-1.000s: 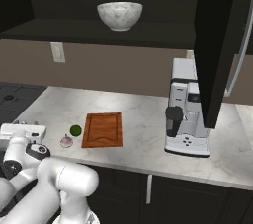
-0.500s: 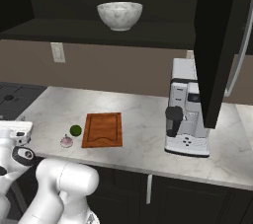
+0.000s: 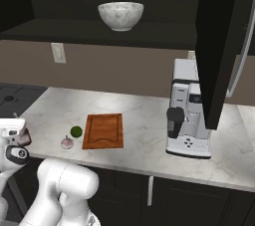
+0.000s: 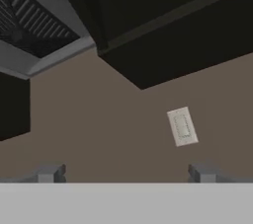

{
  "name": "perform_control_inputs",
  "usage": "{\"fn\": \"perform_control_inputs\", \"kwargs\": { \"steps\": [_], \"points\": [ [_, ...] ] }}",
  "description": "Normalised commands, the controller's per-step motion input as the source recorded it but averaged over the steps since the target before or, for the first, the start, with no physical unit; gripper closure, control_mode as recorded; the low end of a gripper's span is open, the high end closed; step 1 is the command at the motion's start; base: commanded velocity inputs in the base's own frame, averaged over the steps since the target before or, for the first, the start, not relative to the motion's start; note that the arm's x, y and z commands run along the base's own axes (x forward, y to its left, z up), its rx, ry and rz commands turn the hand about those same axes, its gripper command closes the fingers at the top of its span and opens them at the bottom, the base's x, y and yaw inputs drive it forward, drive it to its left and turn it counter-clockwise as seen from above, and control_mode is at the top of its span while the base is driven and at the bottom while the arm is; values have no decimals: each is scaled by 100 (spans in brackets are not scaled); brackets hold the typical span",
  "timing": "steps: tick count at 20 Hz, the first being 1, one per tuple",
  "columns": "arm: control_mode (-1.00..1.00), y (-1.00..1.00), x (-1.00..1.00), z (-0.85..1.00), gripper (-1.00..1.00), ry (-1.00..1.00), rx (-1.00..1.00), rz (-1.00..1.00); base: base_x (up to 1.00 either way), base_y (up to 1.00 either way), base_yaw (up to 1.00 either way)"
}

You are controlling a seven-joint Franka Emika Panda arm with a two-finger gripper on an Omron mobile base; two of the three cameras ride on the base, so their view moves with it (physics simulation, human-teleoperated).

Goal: Open the cabinet. Place the bowl and condiment on the counter. Then place the lime and garlic on the cutting board.

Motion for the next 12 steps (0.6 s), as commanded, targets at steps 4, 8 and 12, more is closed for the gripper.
{"fn": "perform_control_inputs", "kwargs": {
  "steps": [4, 8, 12],
  "points": [
    [-100, -1, -33, 38, -100, -6, 2, 0, 0, 0, 0],
    [-100, 0, -51, 79, -100, -6, 6, 0, 0, 0, 0],
    [-100, -1, -64, 100, -100, -5, 8, 0, 0, 0, 0]
  ]
}}
